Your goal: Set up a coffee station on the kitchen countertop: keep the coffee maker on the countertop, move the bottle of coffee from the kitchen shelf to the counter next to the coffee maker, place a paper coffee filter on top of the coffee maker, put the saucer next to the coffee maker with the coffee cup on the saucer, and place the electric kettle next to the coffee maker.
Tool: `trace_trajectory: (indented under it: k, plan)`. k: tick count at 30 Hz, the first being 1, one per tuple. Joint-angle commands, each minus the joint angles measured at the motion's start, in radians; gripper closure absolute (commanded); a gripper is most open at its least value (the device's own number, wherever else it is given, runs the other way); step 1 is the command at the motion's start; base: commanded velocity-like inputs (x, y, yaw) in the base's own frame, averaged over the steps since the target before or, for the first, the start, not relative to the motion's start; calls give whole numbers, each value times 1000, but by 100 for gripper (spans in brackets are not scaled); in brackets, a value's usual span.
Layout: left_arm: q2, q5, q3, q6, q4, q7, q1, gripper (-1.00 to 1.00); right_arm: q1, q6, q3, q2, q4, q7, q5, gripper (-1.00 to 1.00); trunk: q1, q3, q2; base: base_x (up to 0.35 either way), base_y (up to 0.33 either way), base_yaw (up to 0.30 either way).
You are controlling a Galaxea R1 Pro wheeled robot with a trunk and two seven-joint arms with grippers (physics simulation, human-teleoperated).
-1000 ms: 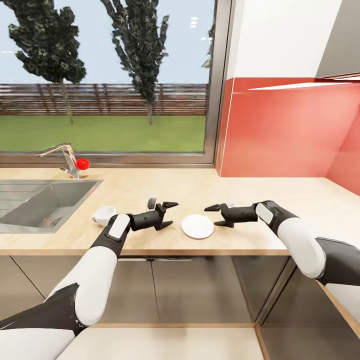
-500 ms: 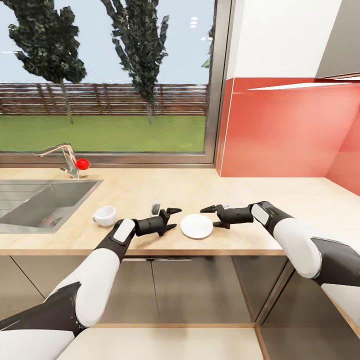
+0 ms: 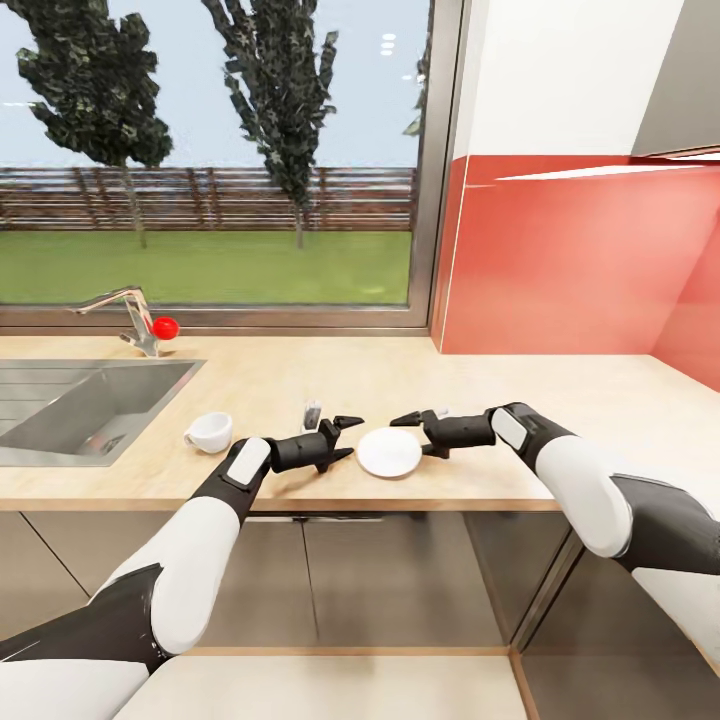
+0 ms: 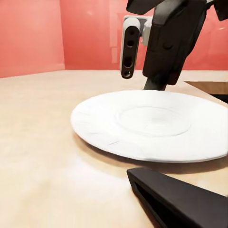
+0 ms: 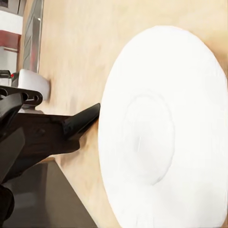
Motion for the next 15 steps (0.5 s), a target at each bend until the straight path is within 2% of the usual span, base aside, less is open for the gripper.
trace_trajectory:
  k: [1, 15]
  plan:
    - [-1, -18, 7, 3, -1, -2, -1, -100, 0, 5, 14, 1, 1, -4, 9, -100, 0, -1, -1, 0, 0, 0]
    - [-1, -18, 7, 5, -2, -3, -1, -100, 0, 4, 14, 8, 1, -4, 8, -100, 0, -1, -1, 0, 0, 0]
